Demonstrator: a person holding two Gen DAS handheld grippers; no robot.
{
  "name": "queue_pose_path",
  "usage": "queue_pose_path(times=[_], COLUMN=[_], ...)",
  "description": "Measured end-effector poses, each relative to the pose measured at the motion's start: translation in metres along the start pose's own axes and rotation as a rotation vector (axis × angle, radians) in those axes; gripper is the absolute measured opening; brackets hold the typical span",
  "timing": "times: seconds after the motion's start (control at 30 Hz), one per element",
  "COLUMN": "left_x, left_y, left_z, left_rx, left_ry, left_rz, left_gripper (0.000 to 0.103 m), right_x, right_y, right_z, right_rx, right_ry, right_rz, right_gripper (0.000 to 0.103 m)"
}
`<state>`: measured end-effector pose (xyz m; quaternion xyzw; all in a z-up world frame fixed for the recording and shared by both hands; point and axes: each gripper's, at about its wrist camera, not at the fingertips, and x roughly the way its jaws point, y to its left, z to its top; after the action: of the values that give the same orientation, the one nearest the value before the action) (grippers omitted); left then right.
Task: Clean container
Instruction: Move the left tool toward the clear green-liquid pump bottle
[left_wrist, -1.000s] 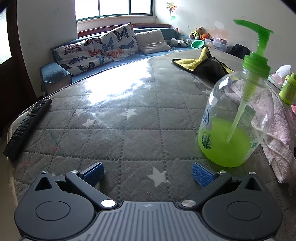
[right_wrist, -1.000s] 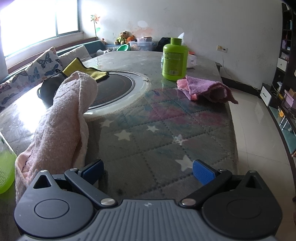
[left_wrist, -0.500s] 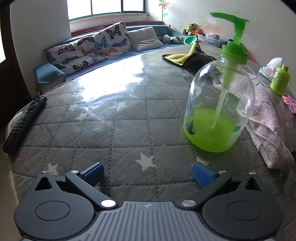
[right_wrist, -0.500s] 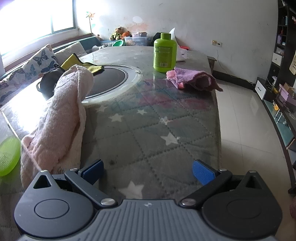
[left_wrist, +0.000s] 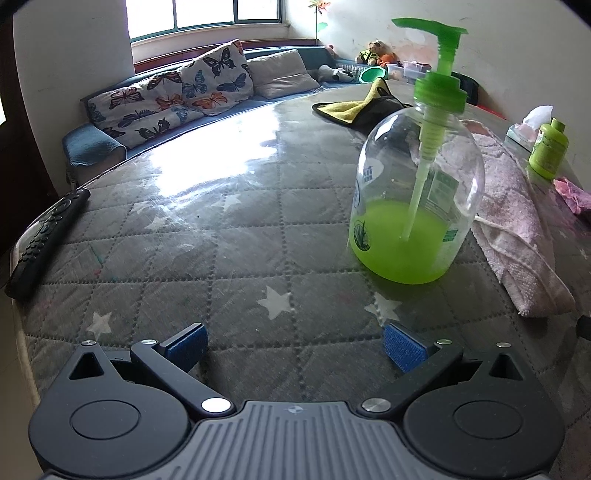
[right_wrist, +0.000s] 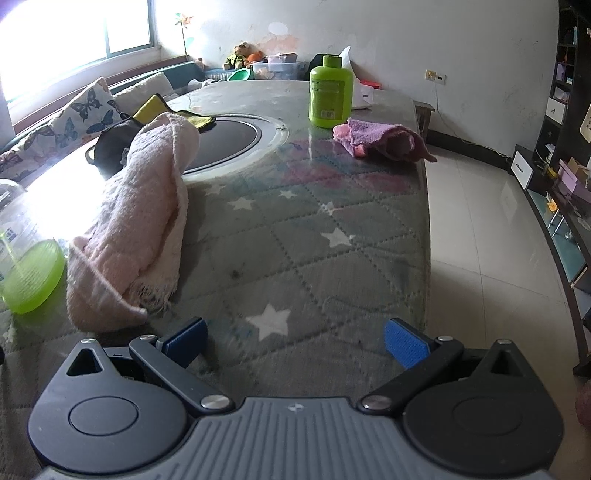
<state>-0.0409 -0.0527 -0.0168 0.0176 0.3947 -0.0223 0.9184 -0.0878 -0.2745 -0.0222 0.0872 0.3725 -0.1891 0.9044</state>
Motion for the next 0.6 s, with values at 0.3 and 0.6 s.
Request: queue_pose_path(times=[0.3, 0.6], left_x=[-0.010, -0.016], left_y=[-0.012, -0.024], left_z=[-0.013, -0.020], left_rx=[0.015, 0.017], left_ry=[0.012, 0.023], left_rz=[-0.008, -0.005], left_gripper=[0.103, 0.103], right_x=[-0.010, -0.017], right_y=[0.009, 0.022], right_z=[-0.009, -0.014], right_rx=[-0.027, -0.055], right_ry=[0.011, 0.023], right_rz=[0.022, 0.048], right_gripper=[0.103, 0.103])
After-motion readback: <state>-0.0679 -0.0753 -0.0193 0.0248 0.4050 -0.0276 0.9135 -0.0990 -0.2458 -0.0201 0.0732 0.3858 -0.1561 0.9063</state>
